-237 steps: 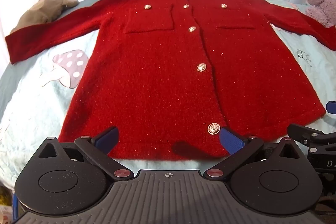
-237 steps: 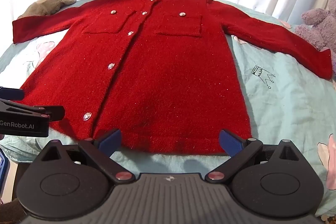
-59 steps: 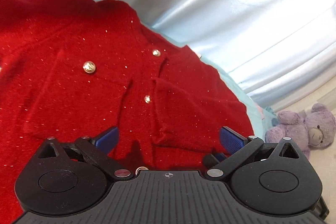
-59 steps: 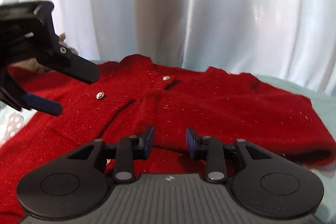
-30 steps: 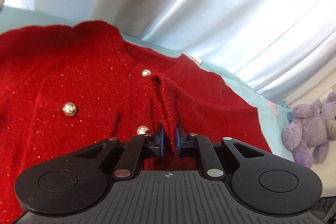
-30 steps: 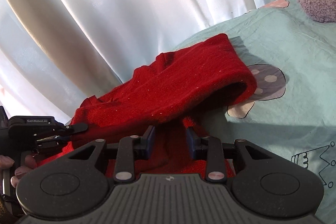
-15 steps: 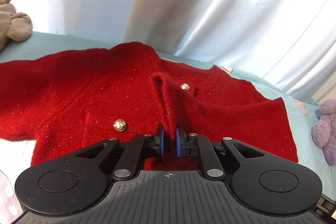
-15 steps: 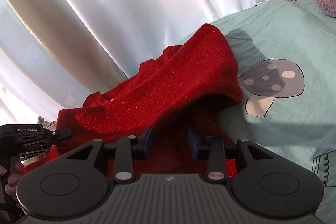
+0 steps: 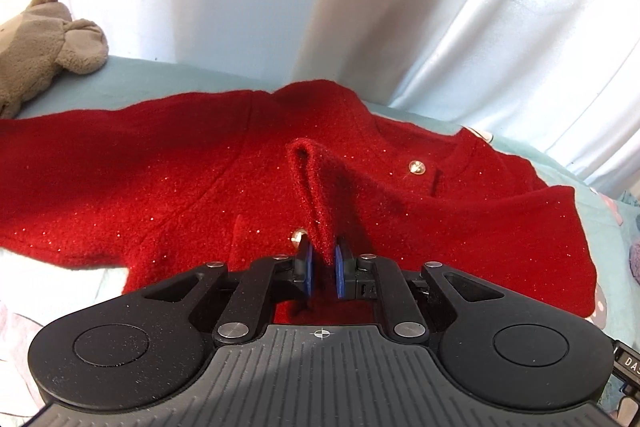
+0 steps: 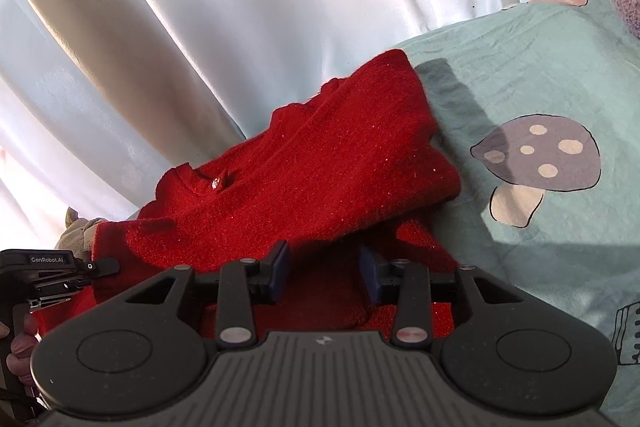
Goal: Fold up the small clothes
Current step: 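Lay the sleeve on the coat and open the right gripper while the left gripper holds the coat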
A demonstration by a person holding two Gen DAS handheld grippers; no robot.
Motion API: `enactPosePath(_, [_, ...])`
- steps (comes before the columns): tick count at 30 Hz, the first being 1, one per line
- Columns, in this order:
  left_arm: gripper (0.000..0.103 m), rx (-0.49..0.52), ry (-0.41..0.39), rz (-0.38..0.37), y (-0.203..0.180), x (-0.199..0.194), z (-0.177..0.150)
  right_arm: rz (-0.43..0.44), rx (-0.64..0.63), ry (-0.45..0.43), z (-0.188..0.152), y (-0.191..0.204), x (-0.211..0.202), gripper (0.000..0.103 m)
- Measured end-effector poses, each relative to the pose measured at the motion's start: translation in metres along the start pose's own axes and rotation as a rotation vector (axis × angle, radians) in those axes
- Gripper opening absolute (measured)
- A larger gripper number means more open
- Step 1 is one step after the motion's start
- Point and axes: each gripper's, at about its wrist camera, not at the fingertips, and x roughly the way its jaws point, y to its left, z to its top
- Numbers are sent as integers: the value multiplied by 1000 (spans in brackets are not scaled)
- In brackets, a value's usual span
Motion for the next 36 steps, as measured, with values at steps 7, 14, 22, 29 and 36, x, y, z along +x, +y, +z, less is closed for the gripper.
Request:
enactPosePath(7, [13,-39,2,52,29,2,0,-6,-5,2,1,1,2,39])
enactPosePath(14, [13,-103,5,87,63,8,3,-3,15,-1,4,-3,3,43])
enactPosePath(22, [19,-135,29,39,77,27,2,33,101,28,11,-9,22,43])
enactPosePath(29, [14,-153,15,2,81,28,5,35,134,22,13,-11,36,26])
enactPosePath(36, [14,-93,-48,-25,65,17,15,-85,-49,-87,14,9,26,10])
